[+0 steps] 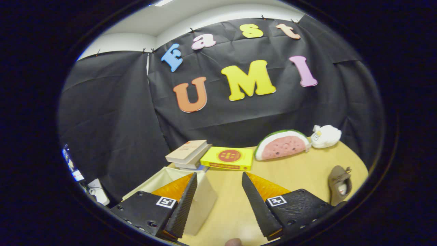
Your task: Open the storage box then place both shoes into the box .Put the left shoe in first, then the right shoe, with the right side of both shoes facing outward in a uniform manner.
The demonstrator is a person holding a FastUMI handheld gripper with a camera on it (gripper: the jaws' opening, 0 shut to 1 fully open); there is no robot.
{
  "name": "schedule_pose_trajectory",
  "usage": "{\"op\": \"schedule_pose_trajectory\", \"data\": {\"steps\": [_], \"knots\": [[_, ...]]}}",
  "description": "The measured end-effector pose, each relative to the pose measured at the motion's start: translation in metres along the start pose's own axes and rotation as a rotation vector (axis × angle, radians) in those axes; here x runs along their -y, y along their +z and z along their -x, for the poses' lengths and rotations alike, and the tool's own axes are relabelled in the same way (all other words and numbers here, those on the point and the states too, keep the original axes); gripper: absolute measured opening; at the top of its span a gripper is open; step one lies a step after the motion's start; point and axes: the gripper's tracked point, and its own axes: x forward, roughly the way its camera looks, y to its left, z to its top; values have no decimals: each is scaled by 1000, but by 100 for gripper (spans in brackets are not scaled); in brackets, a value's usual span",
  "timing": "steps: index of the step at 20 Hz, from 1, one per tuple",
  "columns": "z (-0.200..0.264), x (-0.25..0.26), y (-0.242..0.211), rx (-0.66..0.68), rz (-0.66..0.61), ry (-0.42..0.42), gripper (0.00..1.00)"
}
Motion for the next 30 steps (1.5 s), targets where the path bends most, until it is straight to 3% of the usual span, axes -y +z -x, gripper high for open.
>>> {"op": "schedule_pose_trajectory", "data": {"steps": [3, 6, 10, 14, 21, 24, 25, 28, 30], "knots": [[27, 99, 4, -20, 85, -107, 81], [51, 201, 4, -54, 178, -268, 81], [58, 286, -30, -181, 159, -357, 81], [40, 330, -82, -360, 115, -378, 91], [14, 360, -124, -477, 53, -402, 90], [5, 370, -134, -510, 37, -422, 46], [6, 379, -139, -526, 44, -463, 49], [7, 380, -132, -503, -24, -466, 1], [8, 372, -131, -490, -95, -459, 1]]}}
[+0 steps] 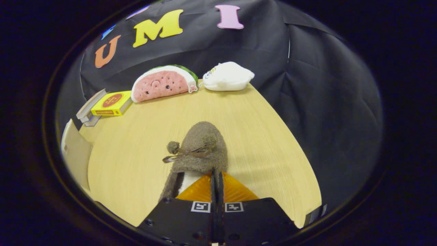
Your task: Open the storage box then place both shoes into the box .Put the left shoe in first, then the right shoe, with the right side of both shoes facing outward in a uniform manner.
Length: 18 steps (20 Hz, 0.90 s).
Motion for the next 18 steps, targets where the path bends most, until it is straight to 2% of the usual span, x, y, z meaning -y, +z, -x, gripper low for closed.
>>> {"op": "schedule_pose_trajectory", "data": {"steps": [4, 9, 14, 18], "knots": [[26, -42, 0, 6, -167, 125, 1], [76, -114, 14, 59, -188, 216, 0], [137, -226, 30, 48, -227, 347, 1], [185, -328, 44, 104, -246, 430, 1]]}}
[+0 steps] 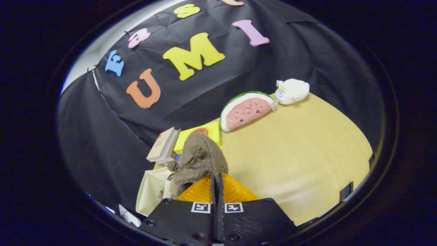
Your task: Open the storage box then place both shoes into the box .Put the left shoe in first, then the right shoe, with the right side of both shoes facing outward in a uniform manner.
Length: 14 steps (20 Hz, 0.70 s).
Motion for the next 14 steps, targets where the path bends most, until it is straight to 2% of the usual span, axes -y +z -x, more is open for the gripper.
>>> {"op": "schedule_pose_trajectory", "data": {"steps": [3, 7, 14], "knots": [[-7, -64, -22, 17, 13, 31, 0], [-26, -117, -55, 30, -12, 25, 0], [-64, -134, -113, -1, -87, -2, 0]]}}
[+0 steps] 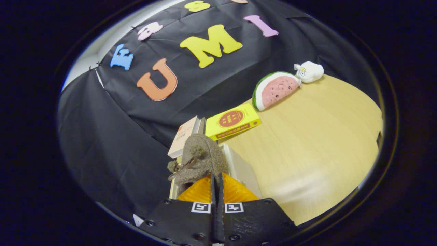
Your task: Open the storage box then place both shoes into the box .Put the left shoe in first, then the right shoe, with the right side of both shoes facing outward in a uniform manner.
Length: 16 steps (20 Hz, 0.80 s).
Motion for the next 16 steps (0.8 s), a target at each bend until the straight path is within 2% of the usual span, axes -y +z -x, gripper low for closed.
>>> {"op": "schedule_pose_trajectory", "data": {"steps": [4, 7, 14, 16], "knots": [[-7, 5, -12, -18, -10, -9, 1], [-3, -4, -11, 3, 20, 27, 14], [48, -25, 34, 240, 200, 98, 76], [63, -25, 46, 319, 257, 97, 80]]}}
